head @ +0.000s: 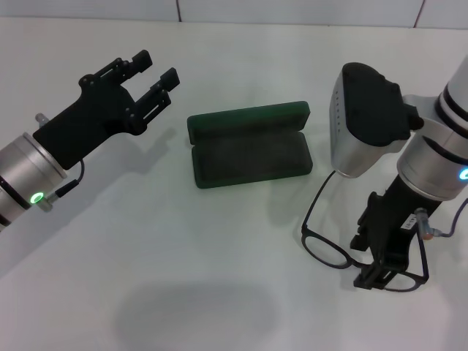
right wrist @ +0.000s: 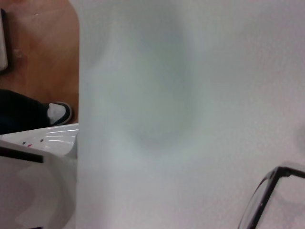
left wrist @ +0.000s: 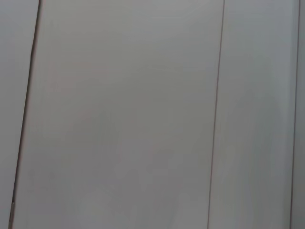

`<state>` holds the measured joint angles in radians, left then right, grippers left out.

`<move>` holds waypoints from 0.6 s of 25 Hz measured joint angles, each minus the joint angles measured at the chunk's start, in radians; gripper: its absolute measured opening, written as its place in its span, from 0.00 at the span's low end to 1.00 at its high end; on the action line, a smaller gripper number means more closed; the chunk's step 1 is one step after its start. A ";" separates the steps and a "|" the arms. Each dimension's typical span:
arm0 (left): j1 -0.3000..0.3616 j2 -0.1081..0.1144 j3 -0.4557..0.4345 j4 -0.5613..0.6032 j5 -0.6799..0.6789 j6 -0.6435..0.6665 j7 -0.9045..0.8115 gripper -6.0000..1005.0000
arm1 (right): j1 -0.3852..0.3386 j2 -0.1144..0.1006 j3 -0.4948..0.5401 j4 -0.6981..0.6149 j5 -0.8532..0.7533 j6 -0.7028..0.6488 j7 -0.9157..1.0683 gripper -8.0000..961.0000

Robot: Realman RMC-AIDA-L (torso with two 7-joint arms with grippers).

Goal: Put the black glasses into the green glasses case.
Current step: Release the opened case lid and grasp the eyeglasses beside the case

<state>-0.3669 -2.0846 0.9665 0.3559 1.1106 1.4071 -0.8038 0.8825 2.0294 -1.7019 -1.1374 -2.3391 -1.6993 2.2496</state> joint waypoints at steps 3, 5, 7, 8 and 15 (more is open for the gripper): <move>-0.001 0.000 0.000 0.001 0.000 -0.001 0.000 0.55 | -0.005 0.000 -0.021 0.003 0.003 0.029 0.000 0.54; -0.003 0.000 0.000 0.001 0.000 -0.001 0.001 0.55 | -0.006 0.000 -0.033 0.006 0.009 0.039 0.000 0.52; -0.003 0.000 0.000 0.002 0.000 -0.001 0.003 0.55 | -0.006 0.000 -0.044 0.008 0.022 0.043 0.000 0.51; -0.003 0.000 0.000 0.002 0.000 -0.001 0.006 0.55 | -0.007 0.000 -0.046 0.008 0.024 0.045 0.001 0.50; -0.009 0.000 0.000 0.000 0.000 -0.001 0.012 0.55 | -0.020 0.000 -0.084 0.011 0.025 0.070 0.006 0.46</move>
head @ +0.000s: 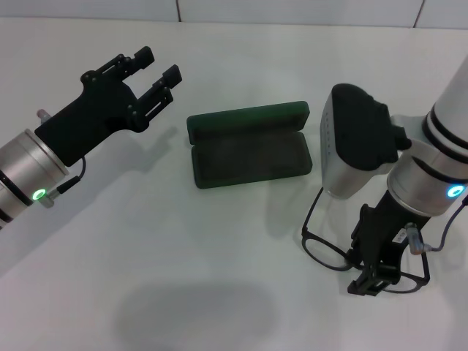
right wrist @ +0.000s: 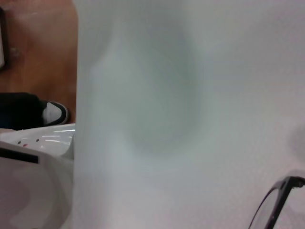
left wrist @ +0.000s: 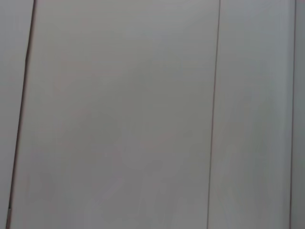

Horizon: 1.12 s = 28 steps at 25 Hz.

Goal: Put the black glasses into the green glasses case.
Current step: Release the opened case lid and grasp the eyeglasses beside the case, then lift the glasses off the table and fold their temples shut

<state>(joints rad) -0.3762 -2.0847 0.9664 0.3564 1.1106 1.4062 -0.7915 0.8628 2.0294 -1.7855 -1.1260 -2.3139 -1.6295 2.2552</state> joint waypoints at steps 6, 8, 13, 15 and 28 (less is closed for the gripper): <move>-0.002 0.000 0.000 -0.001 0.007 0.000 0.000 0.55 | -0.002 0.000 -0.024 0.005 0.000 0.017 0.003 0.46; -0.002 -0.001 0.000 -0.001 0.012 0.000 0.000 0.55 | -0.002 0.000 -0.025 0.009 0.000 0.019 0.003 0.41; -0.003 -0.002 0.000 -0.001 0.012 0.002 0.000 0.55 | -0.003 0.000 -0.025 0.014 0.000 0.023 0.004 0.31; -0.003 -0.002 0.000 -0.001 0.012 0.003 0.000 0.55 | -0.005 0.000 -0.025 0.014 -0.002 0.023 0.004 0.28; 0.000 0.004 0.002 0.011 0.012 0.073 -0.077 0.55 | -0.139 -0.010 0.238 -0.159 0.011 -0.060 -0.103 0.12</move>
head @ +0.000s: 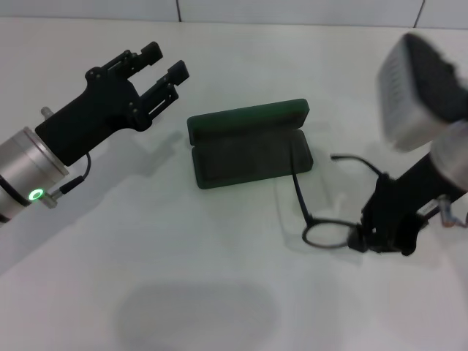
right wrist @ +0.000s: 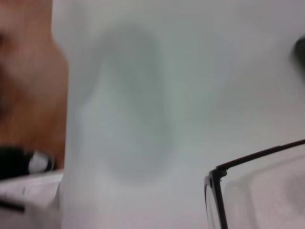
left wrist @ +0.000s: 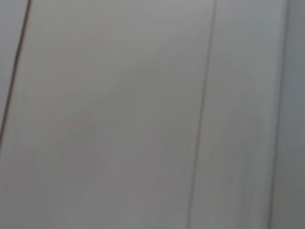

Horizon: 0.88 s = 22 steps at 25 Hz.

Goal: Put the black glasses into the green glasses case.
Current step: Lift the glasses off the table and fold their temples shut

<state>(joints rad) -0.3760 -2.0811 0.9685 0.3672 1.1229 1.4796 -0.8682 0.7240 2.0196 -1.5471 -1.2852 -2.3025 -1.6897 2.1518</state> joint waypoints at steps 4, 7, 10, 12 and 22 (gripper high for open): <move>0.001 0.016 0.000 0.012 0.003 0.112 -0.043 0.55 | -0.084 0.000 0.144 -0.043 0.097 -0.006 -0.127 0.12; -0.011 0.036 0.000 0.052 0.038 0.207 -0.135 0.56 | -0.146 0.003 0.254 -0.010 0.221 0.002 -0.291 0.12; -0.033 0.047 0.000 0.095 0.068 0.239 -0.251 0.56 | -0.194 0.003 0.326 0.069 0.362 0.010 -0.486 0.12; -0.051 0.054 0.000 0.104 0.077 0.243 -0.309 0.56 | -0.221 0.002 0.348 0.144 0.465 0.023 -0.639 0.12; -0.222 0.064 -0.001 0.107 0.251 0.249 -0.498 0.56 | -0.229 0.007 0.286 0.384 0.674 0.196 -1.035 0.12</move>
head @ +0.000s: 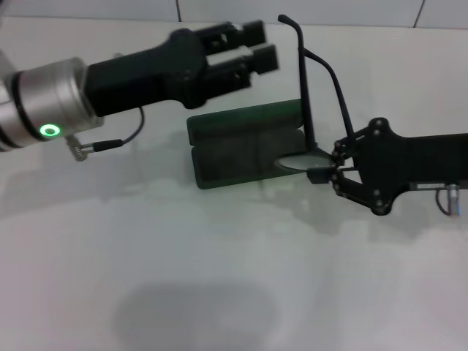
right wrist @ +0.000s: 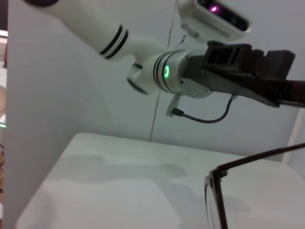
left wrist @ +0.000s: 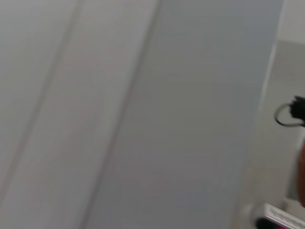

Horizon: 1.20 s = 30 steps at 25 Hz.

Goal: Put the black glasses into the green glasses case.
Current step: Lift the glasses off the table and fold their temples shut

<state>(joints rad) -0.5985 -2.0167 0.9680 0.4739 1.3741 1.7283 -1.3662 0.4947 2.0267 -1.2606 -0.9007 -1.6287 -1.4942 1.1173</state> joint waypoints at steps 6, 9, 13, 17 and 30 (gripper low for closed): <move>-0.053 -0.011 0.014 0.000 0.059 0.003 -0.039 0.56 | 0.006 0.001 -0.087 0.005 0.025 0.103 -0.041 0.12; -0.069 -0.009 0.054 0.000 0.062 0.001 -0.065 0.56 | 0.009 0.001 -0.099 0.001 0.031 0.116 -0.059 0.12; -0.083 0.000 0.078 0.000 0.097 -0.009 -0.139 0.56 | 0.009 0.001 -0.101 -0.001 0.070 0.110 -0.114 0.12; -0.094 0.003 0.083 0.000 0.135 -0.014 -0.202 0.55 | 0.001 0.001 -0.120 -0.002 0.115 0.104 -0.179 0.12; -0.124 0.000 0.080 0.000 0.156 -0.031 -0.233 0.55 | -0.034 -0.002 -0.126 0.000 0.165 0.075 -0.285 0.12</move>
<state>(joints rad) -0.7223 -2.0171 1.0476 0.4739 1.5305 1.6974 -1.5989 0.4604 2.0247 -1.3868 -0.9003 -1.4634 -1.4195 0.8325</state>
